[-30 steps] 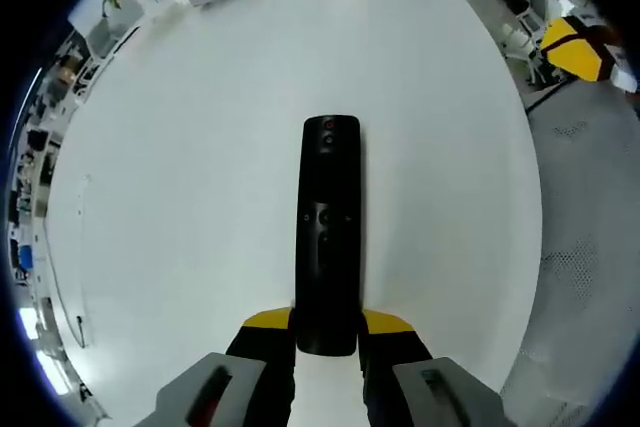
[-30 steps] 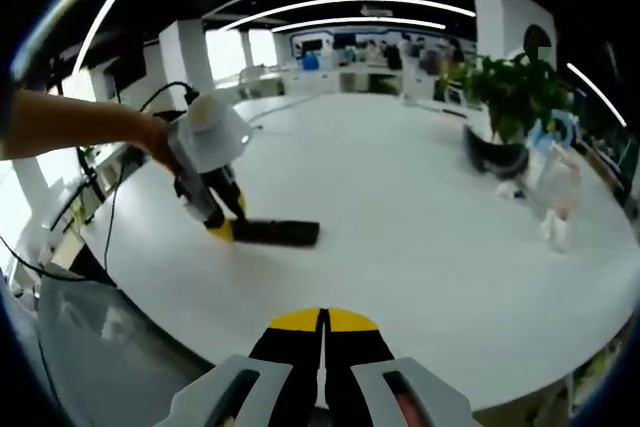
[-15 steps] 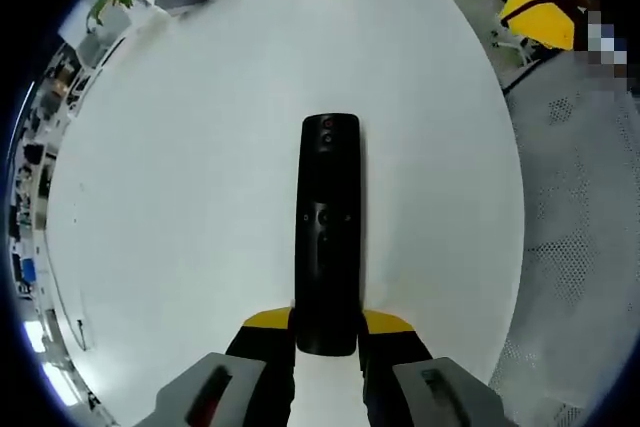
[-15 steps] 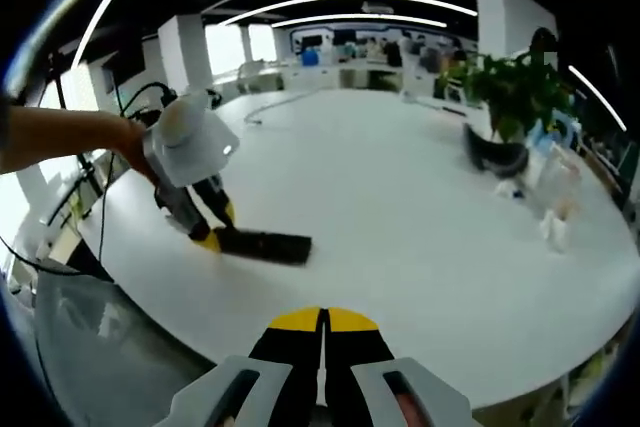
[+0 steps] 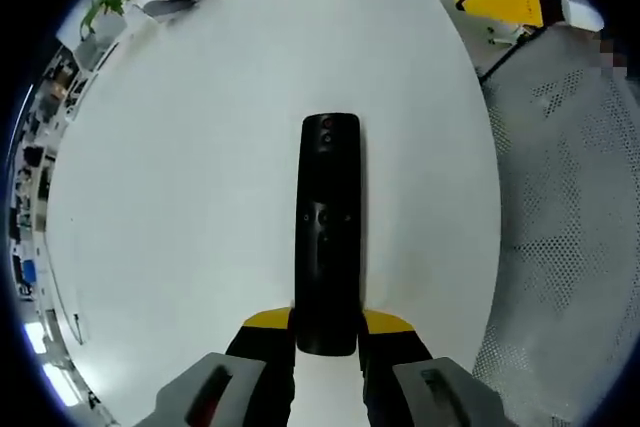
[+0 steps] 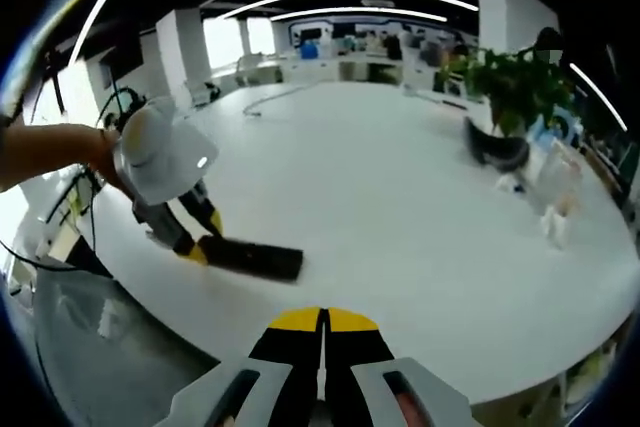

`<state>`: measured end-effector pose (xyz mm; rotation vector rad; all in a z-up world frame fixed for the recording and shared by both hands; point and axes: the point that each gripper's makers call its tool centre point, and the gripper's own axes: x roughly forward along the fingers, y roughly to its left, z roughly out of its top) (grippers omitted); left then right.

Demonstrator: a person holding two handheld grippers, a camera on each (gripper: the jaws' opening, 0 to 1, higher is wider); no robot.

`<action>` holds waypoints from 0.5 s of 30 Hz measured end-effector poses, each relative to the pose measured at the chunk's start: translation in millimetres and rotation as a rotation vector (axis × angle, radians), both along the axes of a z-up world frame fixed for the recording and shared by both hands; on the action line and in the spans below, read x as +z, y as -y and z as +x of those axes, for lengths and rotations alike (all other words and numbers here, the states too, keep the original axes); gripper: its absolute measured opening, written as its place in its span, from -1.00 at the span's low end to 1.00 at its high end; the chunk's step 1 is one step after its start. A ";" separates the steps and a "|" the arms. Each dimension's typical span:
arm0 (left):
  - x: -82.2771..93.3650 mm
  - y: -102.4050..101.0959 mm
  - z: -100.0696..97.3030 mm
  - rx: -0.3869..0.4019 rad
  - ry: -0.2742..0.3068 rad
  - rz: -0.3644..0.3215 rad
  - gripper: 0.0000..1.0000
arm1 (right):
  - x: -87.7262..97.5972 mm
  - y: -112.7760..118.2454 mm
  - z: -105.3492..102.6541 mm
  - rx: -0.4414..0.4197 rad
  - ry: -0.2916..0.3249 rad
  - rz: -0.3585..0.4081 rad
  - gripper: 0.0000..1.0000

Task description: Press the specified remote control buttons in sequence, fully releasing each button before pressing the next.

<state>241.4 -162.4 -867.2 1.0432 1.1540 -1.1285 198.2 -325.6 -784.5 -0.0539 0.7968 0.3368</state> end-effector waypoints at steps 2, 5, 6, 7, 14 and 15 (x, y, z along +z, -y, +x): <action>0.2 -0.4 -4.2 0.000 -0.001 -0.006 -0.54 | 0.2 -1.1 -0.3 0.004 -0.001 0.003 -1.00; 0.1 -0.2 -9.3 0.004 -0.001 -0.010 -0.54 | -0.4 -0.7 -0.1 0.002 -0.004 0.006 -1.00; 0.0 0.2 -11.1 0.004 0.002 -0.010 -0.54 | -0.6 -0.7 -0.1 0.002 -0.005 0.007 -1.00; 0.1 0.2 -12.2 0.007 0.002 -0.011 -0.54 | -0.8 -0.6 -0.4 0.001 -0.007 0.007 -1.00; 0.2 -0.1 -23.2 0.032 0.003 -0.024 -0.54 | -2.5 -0.4 -1.7 -0.001 -0.020 0.002 -1.00; 0.2 0.0 -25.6 0.031 0.004 -0.025 -0.54 | -2.7 -0.8 -2.1 0.001 -0.022 0.003 -1.00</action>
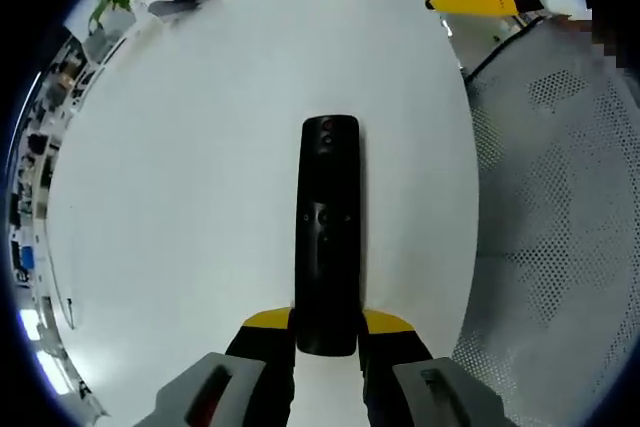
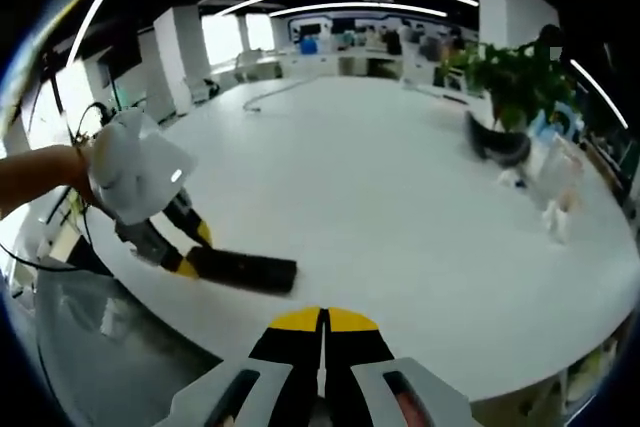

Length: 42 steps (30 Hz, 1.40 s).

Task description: Press the specified remote control buttons in sequence, fully releasing each button before pressing the next.

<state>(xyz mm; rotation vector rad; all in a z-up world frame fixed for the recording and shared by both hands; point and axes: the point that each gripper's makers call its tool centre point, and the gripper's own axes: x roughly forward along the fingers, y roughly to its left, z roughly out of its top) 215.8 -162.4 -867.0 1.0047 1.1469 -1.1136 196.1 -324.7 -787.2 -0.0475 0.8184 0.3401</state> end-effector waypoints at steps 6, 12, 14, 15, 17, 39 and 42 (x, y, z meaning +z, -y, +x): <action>0.3 0.1 -6.0 0.013 0.000 -0.001 -0.54 | -0.5 -3.6 -1.7 0.015 -0.009 0.003 -1.00; 0.5 1.1 -13.1 0.028 -0.001 0.004 -0.54 | -2.8 -4.4 -3.3 0.018 -0.028 0.006 -1.00; 0.6 0.9 -16.6 0.031 0.000 0.003 -0.54 | -2.4 -3.8 -2.7 0.016 -0.025 0.005 -1.00; 0.7 0.9 -17.9 0.039 0.001 0.000 -0.54 | -1.9 -3.6 -2.4 0.014 -0.022 0.006 -1.00; 0.8 1.0 -20.3 0.057 0.000 -0.002 -0.54 | -2.6 -4.3 -3.1 0.014 -0.031 0.013 -1.00; 1.2 1.7 -45.1 0.109 0.019 -0.131 -0.53 | -4.5 -32.0 -12.4 0.102 -0.150 0.127 -1.00; 1.3 1.2 -45.2 0.111 0.023 -0.159 -0.53 | -3.5 -33.2 -10.9 0.100 -0.176 0.169 -1.00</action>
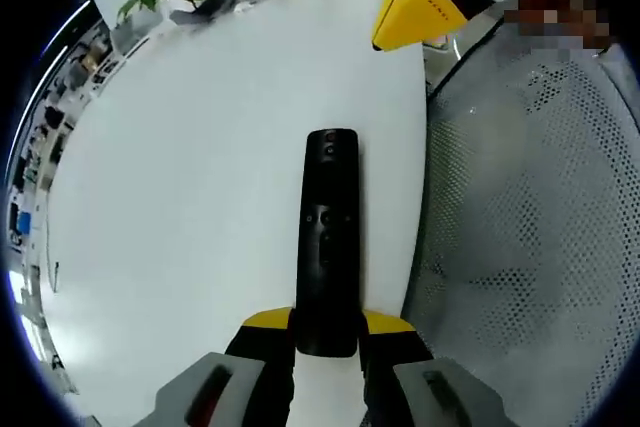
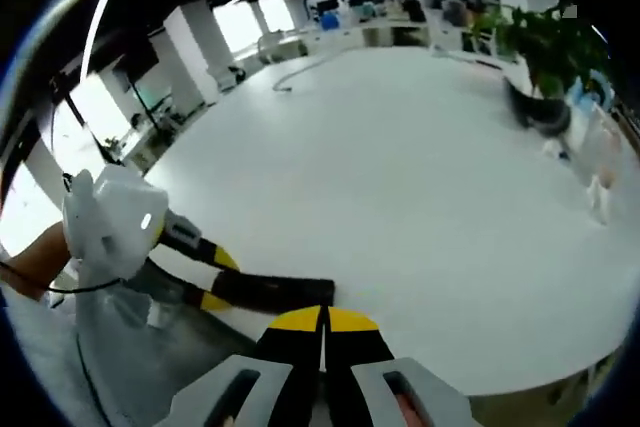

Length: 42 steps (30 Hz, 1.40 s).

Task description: Press the specified remote control buttons in sequence, fully releasing each button before pressing the next.

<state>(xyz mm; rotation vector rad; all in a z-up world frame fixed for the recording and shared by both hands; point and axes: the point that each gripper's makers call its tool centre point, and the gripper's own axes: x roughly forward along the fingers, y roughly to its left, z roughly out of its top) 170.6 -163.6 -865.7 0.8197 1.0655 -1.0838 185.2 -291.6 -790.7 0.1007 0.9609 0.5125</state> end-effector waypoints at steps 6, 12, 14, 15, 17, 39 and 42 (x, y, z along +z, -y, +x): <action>0.7 0.5 -1.0 0.015 0.011 -0.043 -0.53 | -0.8 -7.0 21.8 0.007 -0.026 -0.002 -1.00; 1.1 -0.1 -0.5 0.013 0.018 -0.092 -0.53 | -23.1 -22.4 38.2 0.054 -0.070 -0.026 -1.00; 1.6 0.2 -1.8 0.016 0.025 -0.108 -0.53 | -26.0 -22.0 36.7 0.048 -0.076 -0.032 -1.00; 1.8 0.4 -2.6 0.020 0.029 -0.116 -0.53 | -27.8 -20.4 34.5 0.039 -0.072 -0.037 -1.00; 1.9 0.9 -3.4 0.032 0.032 -0.131 -0.53 | -27.4 -15.6 32.4 0.015 -0.095 -0.057 -1.00; 5.6 9.9 -23.4 0.099 0.093 -0.304 -0.53 | -42.6 -20.9 19.7 0.003 -0.252 0.024 -1.00; 5.6 10.6 -24.0 0.098 0.108 -0.318 -0.53 | -49.2 -19.7 16.6 -0.009 -0.294 0.021 -1.00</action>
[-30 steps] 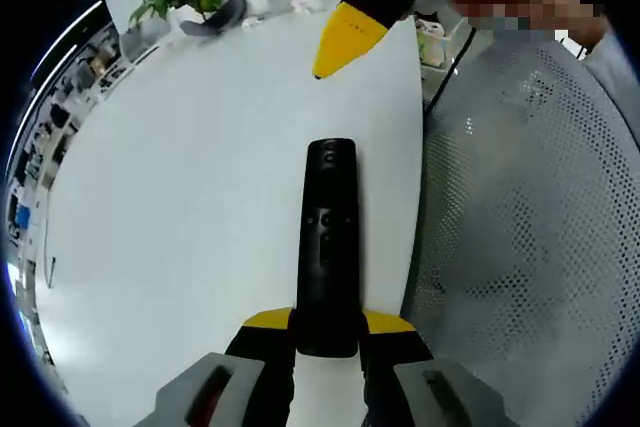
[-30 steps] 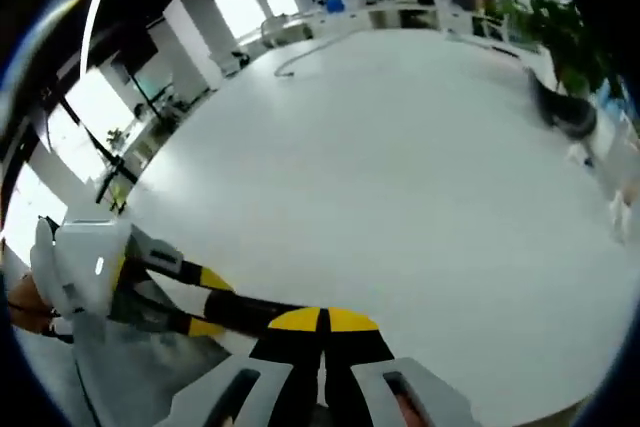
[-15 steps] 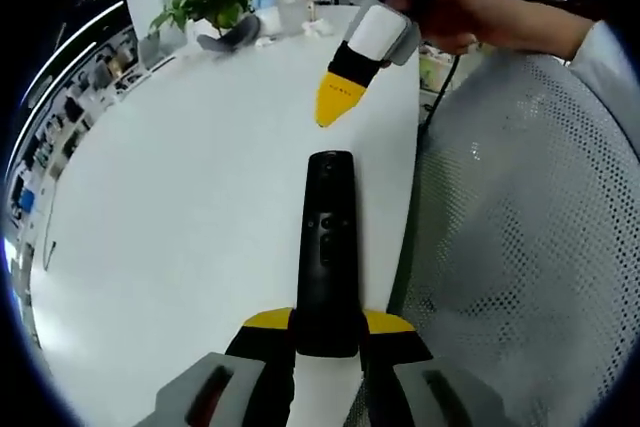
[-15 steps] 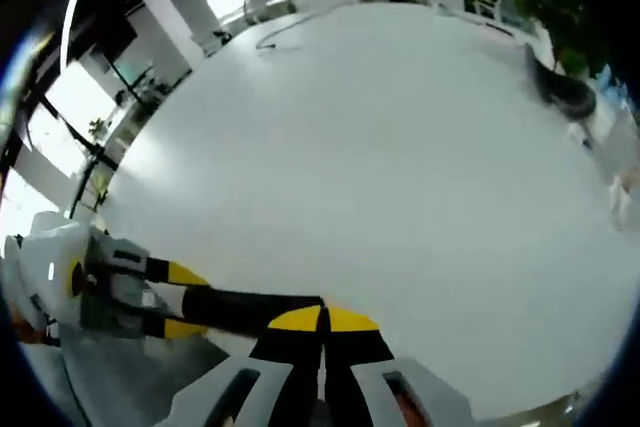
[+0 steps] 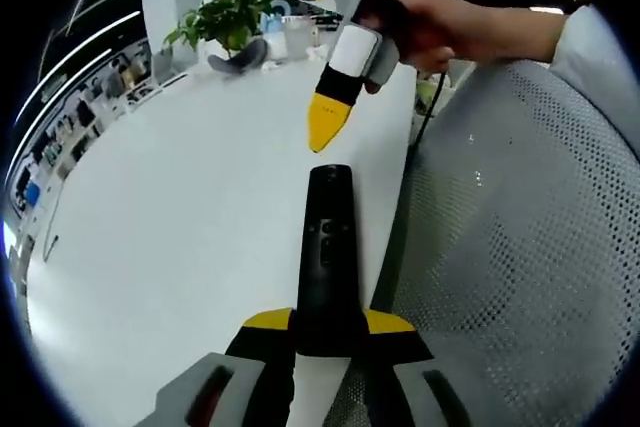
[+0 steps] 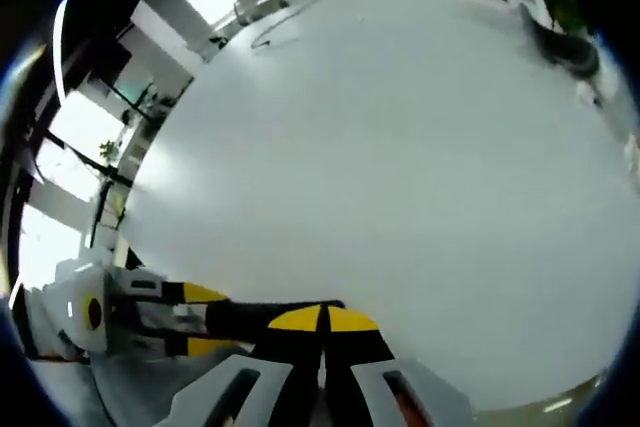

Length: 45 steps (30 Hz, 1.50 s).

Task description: Press the specified remote control buttons in sequence, fully releasing each button before pressing the next.

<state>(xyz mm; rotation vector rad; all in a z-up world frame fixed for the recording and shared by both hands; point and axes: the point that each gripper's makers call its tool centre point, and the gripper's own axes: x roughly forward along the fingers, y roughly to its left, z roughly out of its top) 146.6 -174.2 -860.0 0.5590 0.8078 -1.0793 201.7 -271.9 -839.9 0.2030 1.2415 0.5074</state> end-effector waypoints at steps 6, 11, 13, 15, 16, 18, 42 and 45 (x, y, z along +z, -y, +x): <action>0.8 0.1 1.2 0.007 0.012 -0.032 -0.52 | 0.8 -5.3 -4.6 0.015 -0.021 0.019 -1.00; 0.5 0.9 3.6 0.033 0.004 -0.061 -0.52 | -4.8 -6.6 -7.9 0.032 -0.052 0.007 -1.00; 0.6 3.1 3.2 0.024 0.011 -0.070 -0.52 | -4.7 -5.4 -8.4 0.049 -0.034 -0.025 -1.00; 0.7 4.3 3.7 0.018 0.014 -0.074 -0.52 | -5.3 -5.4 -8.8 0.064 -0.026 -0.039 -1.00; 0.9 4.2 4.1 0.017 0.014 -0.075 -0.52 | -5.4 -5.7 -9.1 0.066 -0.027 -0.038 -1.00; 0.8 4.3 4.6 0.016 0.014 -0.078 -0.52 | -8.2 -5.7 -10.2 0.074 -0.041 -0.041 -1.00; -0.3 8.1 6.0 0.011 0.018 -0.095 -0.52 | -6.6 3.1 1.1 0.065 0.040 -0.072 -1.00; -0.4 8.4 6.0 0.010 0.019 -0.096 -0.52 | -7.4 1.6 1.6 0.052 0.028 -0.043 -1.00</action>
